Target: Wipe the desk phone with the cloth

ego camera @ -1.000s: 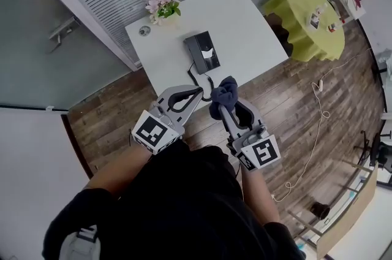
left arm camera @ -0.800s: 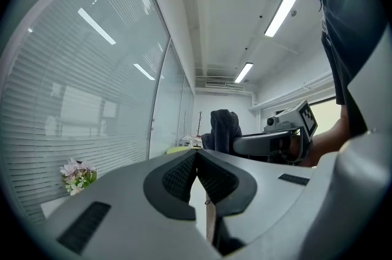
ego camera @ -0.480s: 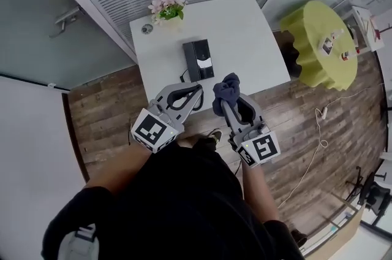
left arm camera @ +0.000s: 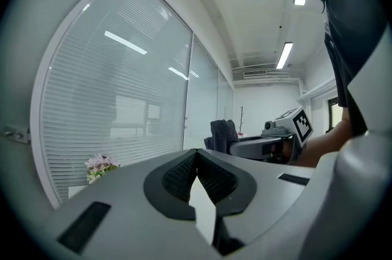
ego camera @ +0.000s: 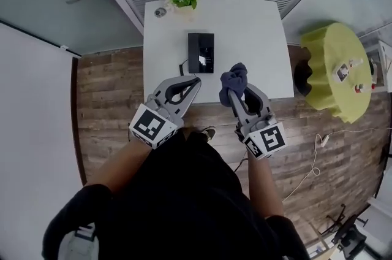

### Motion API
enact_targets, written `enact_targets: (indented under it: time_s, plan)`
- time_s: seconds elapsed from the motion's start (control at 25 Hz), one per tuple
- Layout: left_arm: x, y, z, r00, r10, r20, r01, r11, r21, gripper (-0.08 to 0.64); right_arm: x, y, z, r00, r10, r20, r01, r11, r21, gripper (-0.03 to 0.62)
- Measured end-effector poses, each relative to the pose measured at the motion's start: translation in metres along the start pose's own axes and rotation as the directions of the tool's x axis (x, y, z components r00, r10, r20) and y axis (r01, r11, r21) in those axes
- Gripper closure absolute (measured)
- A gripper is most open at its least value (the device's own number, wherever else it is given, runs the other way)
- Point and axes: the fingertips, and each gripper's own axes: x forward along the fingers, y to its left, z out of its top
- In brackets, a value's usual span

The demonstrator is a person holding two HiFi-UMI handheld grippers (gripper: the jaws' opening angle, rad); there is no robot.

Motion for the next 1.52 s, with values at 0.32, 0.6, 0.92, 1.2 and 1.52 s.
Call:
enact_targets:
  time_s: [0.32, 0.6, 0.92, 1.2, 1.52]
  plan:
    - [-0.002, 0.019, -0.014, 0.995, 0.100, -0.026, -0.101, 0.995, -0.023, 0.551, 0.023, -0.017, -0.011, 0.997, 0.067, -0.027, -0.066, 0.998, 0.019, 0.485]
    - [0.003, 0.055, -0.016, 0.989, 0.146, -0.009, -0.146, 0.989, -0.032, 0.551, 0.058, -0.022, -0.013, 0.993, 0.099, -0.065, -0.100, 0.995, -0.004, 0.485]
    - [0.015, 0.108, -0.023, 0.987, 0.163, 0.008, -0.163, 0.986, -0.039, 0.551, 0.111, -0.032, -0.027, 0.980, 0.085, -0.181, -0.101, 0.991, -0.084, 0.485]
    - [0.028, 0.147, -0.044, 0.990, 0.142, -0.018, -0.143, 0.988, -0.064, 0.551, 0.154, -0.042, -0.053, 0.946, 0.039, -0.321, -0.117, 0.966, -0.229, 0.485]
    - [0.051, 0.184, -0.068, 0.978, 0.199, -0.054, -0.203, 0.975, -0.086, 0.551, 0.208, -0.067, -0.096, 0.877, 0.050, -0.477, -0.226, 0.920, -0.320, 0.485]
